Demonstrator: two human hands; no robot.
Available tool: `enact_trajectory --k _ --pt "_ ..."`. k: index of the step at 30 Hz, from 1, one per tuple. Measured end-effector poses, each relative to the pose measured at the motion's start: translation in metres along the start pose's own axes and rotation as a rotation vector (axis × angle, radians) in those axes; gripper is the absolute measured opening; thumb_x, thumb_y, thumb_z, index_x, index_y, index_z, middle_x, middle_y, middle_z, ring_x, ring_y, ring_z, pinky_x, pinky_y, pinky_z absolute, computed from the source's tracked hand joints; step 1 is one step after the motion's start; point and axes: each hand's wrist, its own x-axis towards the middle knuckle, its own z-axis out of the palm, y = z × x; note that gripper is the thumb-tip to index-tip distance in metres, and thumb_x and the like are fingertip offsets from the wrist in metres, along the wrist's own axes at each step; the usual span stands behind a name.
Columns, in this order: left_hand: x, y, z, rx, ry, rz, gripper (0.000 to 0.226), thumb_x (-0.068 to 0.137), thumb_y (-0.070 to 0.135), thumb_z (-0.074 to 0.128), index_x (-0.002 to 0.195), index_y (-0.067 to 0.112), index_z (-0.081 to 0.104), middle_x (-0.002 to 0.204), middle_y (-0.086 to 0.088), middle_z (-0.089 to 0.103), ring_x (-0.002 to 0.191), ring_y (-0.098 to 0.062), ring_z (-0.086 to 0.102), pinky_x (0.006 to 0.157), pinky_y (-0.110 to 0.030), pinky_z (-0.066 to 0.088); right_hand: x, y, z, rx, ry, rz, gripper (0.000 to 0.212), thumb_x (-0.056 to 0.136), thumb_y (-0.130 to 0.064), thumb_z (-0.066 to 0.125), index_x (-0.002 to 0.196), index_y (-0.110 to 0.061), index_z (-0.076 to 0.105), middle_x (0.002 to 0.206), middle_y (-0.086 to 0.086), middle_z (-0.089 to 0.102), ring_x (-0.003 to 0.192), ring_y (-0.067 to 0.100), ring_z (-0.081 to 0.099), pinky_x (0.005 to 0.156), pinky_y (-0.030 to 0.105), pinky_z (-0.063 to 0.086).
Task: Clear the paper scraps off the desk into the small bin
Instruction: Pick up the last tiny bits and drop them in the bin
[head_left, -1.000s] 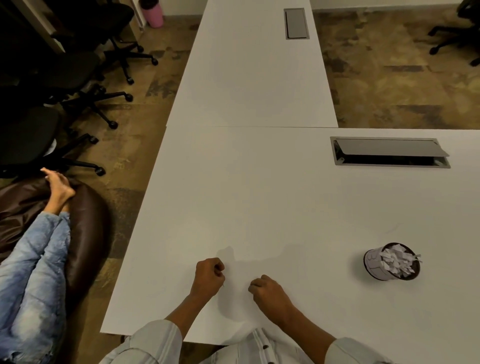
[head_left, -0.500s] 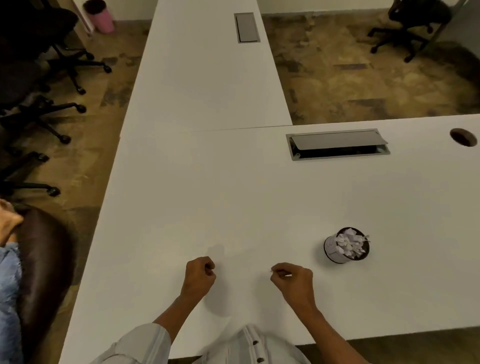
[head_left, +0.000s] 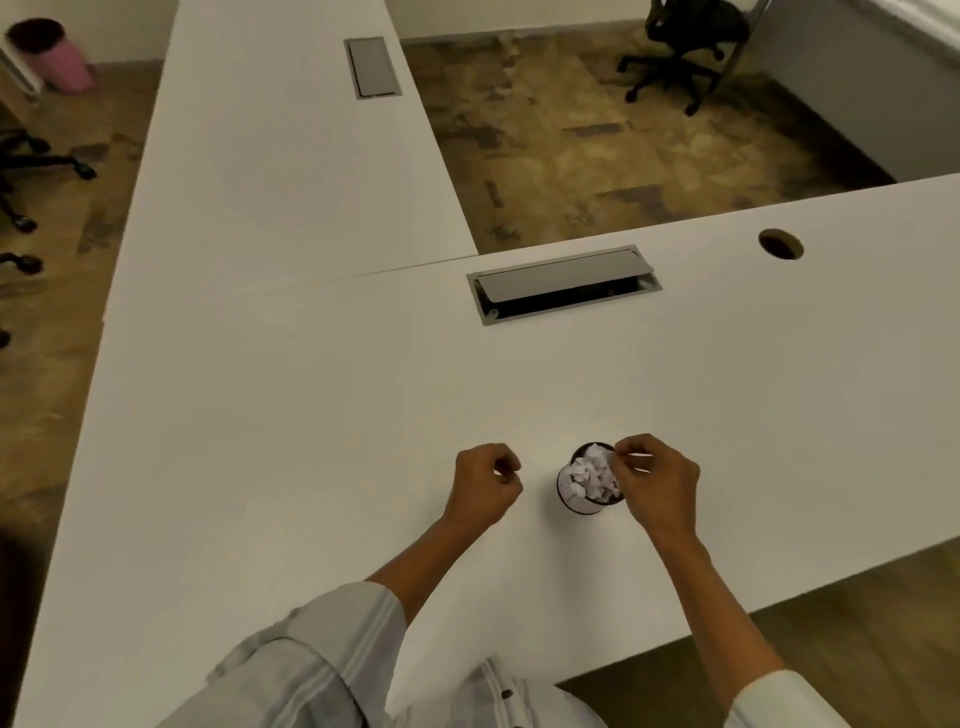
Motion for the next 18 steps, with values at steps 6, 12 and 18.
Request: enact_trajectory --k 6,12,18 --pt "0.026 0.053 0.051 -0.071 -0.106 0.055 0.012 0.071 -0.002 0.062 0.073 0.007 0.068 0.075 -0.005 0.071 0.071 -0.013 0.067 0.069 -0.020 0.056 0.009 0.013 0.002 -0.154 -0.077 -0.053 0.019 0.083 -0.004 0.063 0.080 -0.023 0.067 0.077 -0.009 0.071 0.073 0.005 0.068 0.064 0.029 0.059" --pt "0.033 0.051 0.053 -0.123 -0.245 -0.010 0.027 0.079 -0.009 0.045 0.084 0.011 0.061 0.092 -0.007 0.070 0.088 -0.010 0.071 0.065 -0.020 0.056 0.017 0.018 -0.010 -0.155 -0.071 -0.015 0.022 0.081 -0.003 0.066 0.081 -0.025 0.066 0.080 -0.010 0.070 0.075 0.004 0.068 0.064 0.033 0.060" --pt "0.029 0.022 0.021 -0.221 -0.156 -0.163 0.022 0.080 -0.011 0.049 0.089 0.006 0.060 0.097 -0.008 0.069 0.085 -0.003 0.071 0.069 -0.026 0.054 -0.005 0.012 -0.009 -0.250 -0.152 -0.094 0.011 0.075 -0.023 0.073 0.079 -0.029 0.065 0.077 -0.014 0.065 0.065 0.003 0.061 0.055 0.031 0.053"
